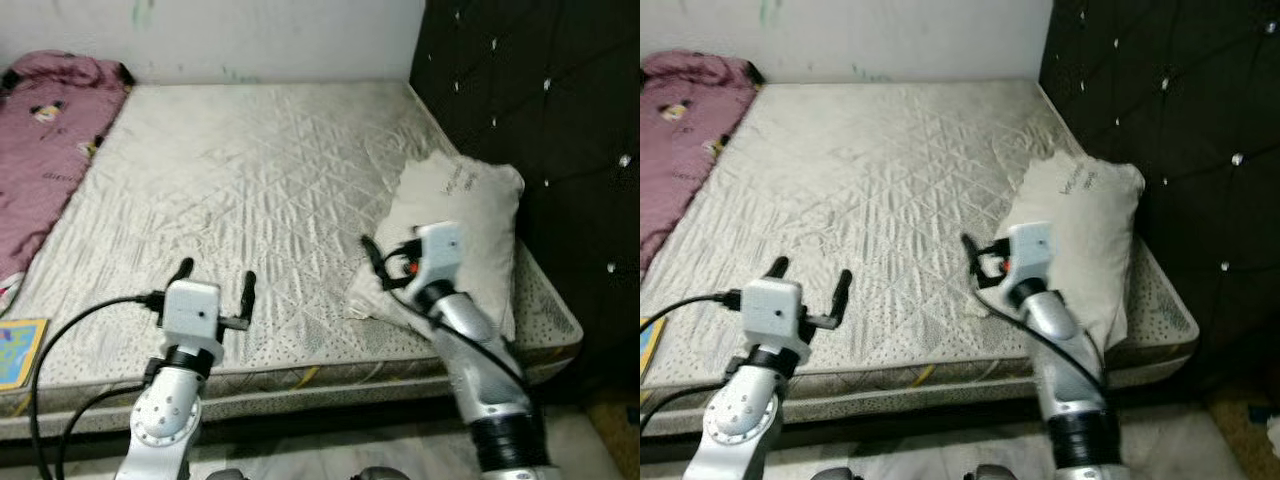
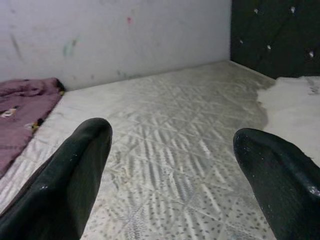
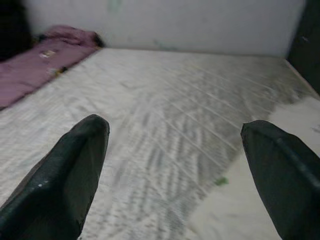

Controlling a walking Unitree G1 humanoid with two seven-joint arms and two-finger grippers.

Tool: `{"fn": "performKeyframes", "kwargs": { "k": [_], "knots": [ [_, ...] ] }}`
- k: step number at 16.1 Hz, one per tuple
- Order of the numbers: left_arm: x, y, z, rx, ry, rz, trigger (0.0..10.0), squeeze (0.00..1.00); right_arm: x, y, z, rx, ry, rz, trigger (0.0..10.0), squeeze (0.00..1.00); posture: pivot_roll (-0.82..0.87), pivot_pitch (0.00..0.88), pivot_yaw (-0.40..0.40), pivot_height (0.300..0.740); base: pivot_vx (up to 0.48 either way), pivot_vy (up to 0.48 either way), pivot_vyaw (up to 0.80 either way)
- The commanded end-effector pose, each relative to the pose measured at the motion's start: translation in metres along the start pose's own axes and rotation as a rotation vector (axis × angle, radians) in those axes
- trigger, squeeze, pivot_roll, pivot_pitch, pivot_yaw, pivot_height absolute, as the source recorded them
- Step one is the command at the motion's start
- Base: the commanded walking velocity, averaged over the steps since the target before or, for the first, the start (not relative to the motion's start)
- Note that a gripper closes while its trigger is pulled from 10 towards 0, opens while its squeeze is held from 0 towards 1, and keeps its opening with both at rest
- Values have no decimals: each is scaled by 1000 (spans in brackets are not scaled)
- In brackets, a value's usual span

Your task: Clean up the room

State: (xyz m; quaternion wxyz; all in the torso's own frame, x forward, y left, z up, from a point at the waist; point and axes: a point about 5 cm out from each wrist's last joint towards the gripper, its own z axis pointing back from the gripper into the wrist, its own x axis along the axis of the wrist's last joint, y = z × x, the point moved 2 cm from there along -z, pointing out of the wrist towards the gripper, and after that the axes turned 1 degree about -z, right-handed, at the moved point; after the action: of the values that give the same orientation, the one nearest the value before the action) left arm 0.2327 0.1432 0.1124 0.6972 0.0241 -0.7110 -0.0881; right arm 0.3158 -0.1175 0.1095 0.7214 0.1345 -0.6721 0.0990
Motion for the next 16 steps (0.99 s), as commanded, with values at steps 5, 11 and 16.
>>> {"fn": "performKeyframes", "kwargs": {
  "k": [5,11,16],
  "knots": [
    [5,9,-5,68,-13,-30,10000,0,7,14,-9,35,-32,30,10000,0,-20,0,-15,740,0,0,0],
    [3,4,-2,57,-2,-35,10000,0,-1,13,-11,8,-7,0,10000,0,-16,0,-16,740,0,0,0],
    [4,3,-4,51,-14,-24,10000,0,-2,13,-11,7,-2,8,10000,0,-21,0,-19,740,0,-200,0]
  ]
}}
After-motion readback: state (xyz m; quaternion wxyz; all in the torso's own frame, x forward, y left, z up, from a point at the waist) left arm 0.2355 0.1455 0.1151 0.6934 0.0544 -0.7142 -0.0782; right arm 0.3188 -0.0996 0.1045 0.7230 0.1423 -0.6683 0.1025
